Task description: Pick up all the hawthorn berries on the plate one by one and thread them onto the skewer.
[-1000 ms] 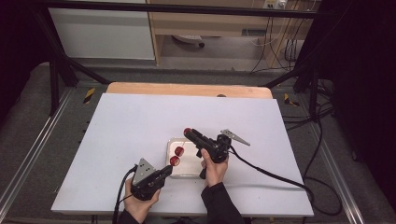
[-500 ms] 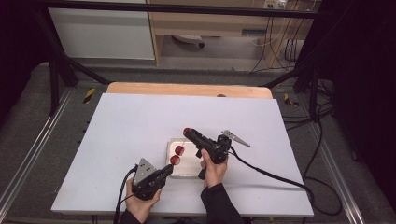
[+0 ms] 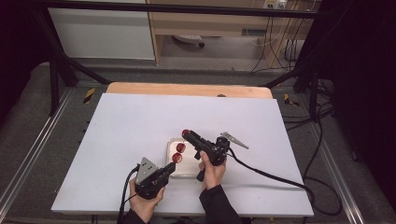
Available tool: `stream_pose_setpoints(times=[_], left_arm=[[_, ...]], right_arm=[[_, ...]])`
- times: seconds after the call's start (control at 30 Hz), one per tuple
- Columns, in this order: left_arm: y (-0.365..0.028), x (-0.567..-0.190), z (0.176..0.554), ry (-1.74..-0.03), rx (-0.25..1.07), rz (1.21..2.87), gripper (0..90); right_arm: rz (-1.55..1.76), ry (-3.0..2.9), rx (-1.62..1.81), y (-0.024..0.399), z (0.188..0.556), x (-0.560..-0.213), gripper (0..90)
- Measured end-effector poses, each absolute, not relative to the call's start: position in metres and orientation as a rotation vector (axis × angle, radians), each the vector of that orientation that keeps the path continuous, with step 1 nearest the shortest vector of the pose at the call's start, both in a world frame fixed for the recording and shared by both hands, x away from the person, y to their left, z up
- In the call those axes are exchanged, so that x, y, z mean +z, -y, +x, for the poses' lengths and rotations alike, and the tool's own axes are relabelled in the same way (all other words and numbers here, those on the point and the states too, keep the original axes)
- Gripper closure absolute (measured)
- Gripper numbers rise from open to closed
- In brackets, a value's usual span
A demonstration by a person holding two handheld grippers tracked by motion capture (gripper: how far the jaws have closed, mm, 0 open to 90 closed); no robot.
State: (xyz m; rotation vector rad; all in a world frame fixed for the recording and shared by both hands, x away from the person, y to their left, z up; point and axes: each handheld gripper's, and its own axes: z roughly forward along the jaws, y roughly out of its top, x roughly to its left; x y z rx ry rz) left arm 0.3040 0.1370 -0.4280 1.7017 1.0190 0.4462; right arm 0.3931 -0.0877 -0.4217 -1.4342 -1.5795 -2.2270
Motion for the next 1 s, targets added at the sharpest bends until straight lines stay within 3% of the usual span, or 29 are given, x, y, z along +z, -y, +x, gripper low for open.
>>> stream_pose_setpoints(times=[0.5,1.0], left_arm=[[-0.135,-0.429,0.315,-1.034,0.394,1.692,87.9],[-0.152,-0.436,0.319,-1.0,0.405,1.784,87.8]], right_arm=[[-1.426,1.642,-2.191,0.086,0.39,-0.425,61.9],[-1.459,2.162,-1.908,0.134,0.39,-0.42,19.4]])
